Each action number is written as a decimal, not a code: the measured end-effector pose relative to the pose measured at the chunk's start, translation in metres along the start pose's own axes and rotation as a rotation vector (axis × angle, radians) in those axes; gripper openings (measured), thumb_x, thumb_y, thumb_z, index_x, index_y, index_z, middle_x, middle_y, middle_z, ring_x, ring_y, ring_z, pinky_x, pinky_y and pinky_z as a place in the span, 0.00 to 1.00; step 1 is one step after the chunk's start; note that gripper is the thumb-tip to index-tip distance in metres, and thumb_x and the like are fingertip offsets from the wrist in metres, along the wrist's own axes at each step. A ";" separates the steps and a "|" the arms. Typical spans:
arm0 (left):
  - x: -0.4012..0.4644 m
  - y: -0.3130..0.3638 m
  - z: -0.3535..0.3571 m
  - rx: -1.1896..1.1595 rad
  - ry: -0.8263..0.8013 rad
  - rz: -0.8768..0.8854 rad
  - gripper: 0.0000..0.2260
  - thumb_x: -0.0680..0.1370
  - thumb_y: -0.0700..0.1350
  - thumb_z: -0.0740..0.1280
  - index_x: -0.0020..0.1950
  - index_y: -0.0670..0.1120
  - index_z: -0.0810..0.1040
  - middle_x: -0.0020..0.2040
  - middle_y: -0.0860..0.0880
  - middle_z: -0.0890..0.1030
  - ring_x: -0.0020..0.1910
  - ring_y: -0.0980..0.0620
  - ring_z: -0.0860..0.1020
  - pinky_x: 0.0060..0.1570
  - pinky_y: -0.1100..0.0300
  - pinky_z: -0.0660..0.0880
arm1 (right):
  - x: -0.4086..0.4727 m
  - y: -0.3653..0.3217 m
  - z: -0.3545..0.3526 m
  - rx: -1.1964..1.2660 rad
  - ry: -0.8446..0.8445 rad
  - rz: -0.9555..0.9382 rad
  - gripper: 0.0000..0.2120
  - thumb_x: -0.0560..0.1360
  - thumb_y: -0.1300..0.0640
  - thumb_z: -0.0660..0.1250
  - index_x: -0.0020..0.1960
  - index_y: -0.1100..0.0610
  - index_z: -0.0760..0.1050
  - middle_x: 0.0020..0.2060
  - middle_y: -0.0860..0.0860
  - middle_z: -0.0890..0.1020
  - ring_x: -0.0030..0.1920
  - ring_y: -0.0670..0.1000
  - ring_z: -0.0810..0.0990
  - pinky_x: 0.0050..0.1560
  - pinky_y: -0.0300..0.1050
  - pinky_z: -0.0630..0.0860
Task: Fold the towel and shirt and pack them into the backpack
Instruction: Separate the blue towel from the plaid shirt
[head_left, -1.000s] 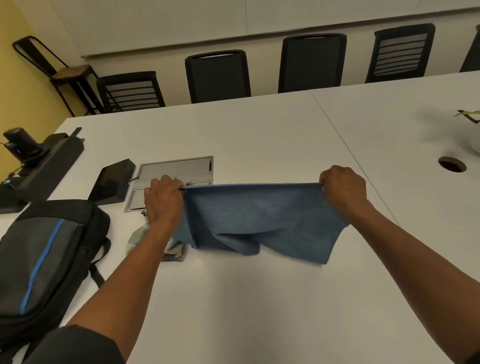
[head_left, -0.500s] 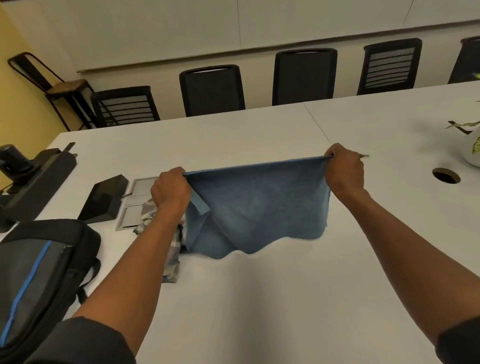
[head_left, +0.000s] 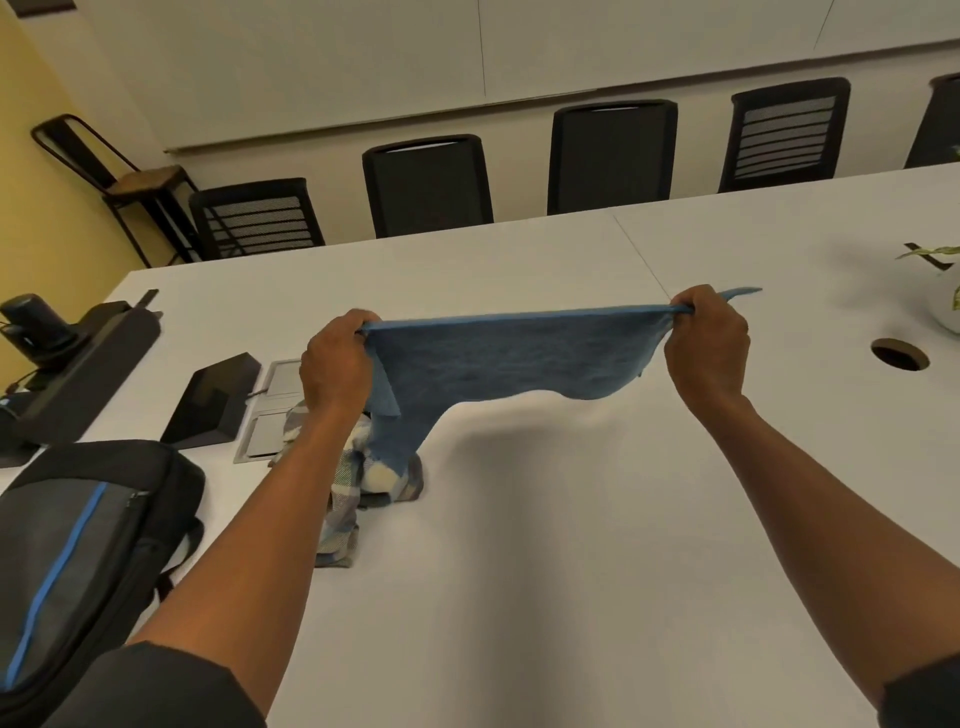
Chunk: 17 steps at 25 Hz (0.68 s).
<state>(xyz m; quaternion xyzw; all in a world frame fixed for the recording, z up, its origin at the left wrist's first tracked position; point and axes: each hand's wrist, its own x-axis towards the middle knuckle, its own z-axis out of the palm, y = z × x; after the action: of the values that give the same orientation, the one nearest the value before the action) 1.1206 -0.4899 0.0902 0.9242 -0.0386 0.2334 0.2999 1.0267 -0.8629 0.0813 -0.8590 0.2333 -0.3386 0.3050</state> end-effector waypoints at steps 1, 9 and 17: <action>-0.011 -0.010 0.004 -0.017 -0.071 -0.018 0.15 0.82 0.40 0.56 0.55 0.53 0.80 0.50 0.51 0.81 0.45 0.50 0.76 0.41 0.56 0.74 | -0.013 0.011 -0.001 -0.024 -0.015 0.014 0.08 0.79 0.66 0.60 0.49 0.59 0.77 0.40 0.55 0.80 0.37 0.52 0.76 0.32 0.36 0.67; -0.163 -0.096 0.033 0.011 -0.608 0.000 0.10 0.81 0.39 0.65 0.58 0.44 0.83 0.55 0.43 0.83 0.55 0.43 0.80 0.57 0.53 0.74 | -0.159 0.119 -0.011 -0.204 -0.259 0.171 0.04 0.77 0.63 0.66 0.48 0.59 0.80 0.42 0.56 0.83 0.41 0.58 0.81 0.40 0.42 0.69; -0.305 -0.169 0.033 0.141 -0.828 -0.107 0.12 0.82 0.46 0.64 0.62 0.56 0.81 0.61 0.53 0.81 0.59 0.49 0.78 0.57 0.60 0.72 | -0.297 0.182 -0.021 -0.320 -0.509 0.299 0.08 0.75 0.63 0.68 0.43 0.52 0.82 0.37 0.52 0.82 0.34 0.52 0.73 0.35 0.43 0.66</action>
<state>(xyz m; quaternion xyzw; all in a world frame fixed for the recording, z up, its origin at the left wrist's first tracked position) 0.8990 -0.3917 -0.1624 0.9589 -0.0917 -0.1716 0.2067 0.7795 -0.8183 -0.1614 -0.9092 0.3233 -0.0237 0.2612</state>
